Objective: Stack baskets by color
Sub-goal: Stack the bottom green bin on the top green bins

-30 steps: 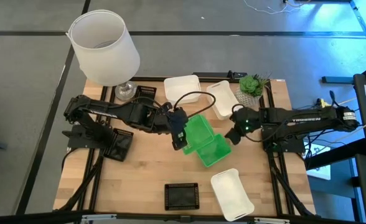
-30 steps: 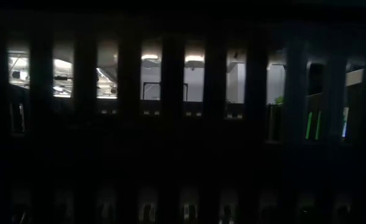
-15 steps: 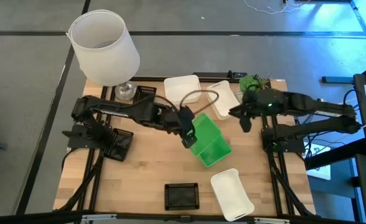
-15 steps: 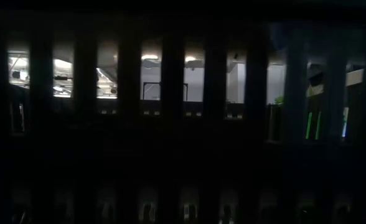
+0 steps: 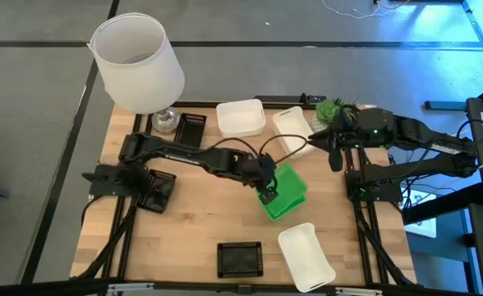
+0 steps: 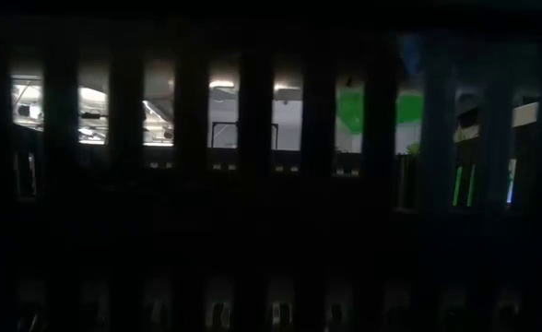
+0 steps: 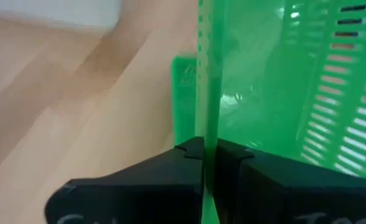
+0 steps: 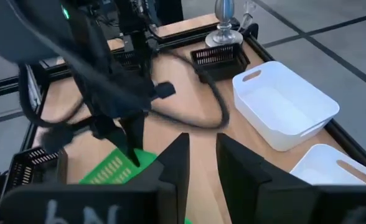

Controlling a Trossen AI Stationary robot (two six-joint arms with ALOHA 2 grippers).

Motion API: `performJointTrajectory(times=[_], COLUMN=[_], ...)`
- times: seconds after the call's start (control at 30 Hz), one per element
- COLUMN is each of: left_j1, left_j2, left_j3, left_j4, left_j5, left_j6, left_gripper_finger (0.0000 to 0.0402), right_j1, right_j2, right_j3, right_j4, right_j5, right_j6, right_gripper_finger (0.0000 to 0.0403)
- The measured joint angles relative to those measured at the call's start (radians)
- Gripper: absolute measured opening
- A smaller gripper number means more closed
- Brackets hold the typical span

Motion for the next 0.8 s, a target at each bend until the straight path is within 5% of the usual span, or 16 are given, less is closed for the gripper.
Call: performJointTrajectory(times=[0.8], left_j1=[-0.002], left_j2=[0.041], left_j3=[0.0], left_j4=[-0.018], left_j5=[-0.016], left_j6=[-0.034], left_gripper_finger=[0.0], right_j1=[0.0], right_j2=[0.003], right_j3=[-0.004], right_j4=[-0.044], right_j5=[-0.001], right_j6=[0.004], right_gripper_finger=[0.0079])
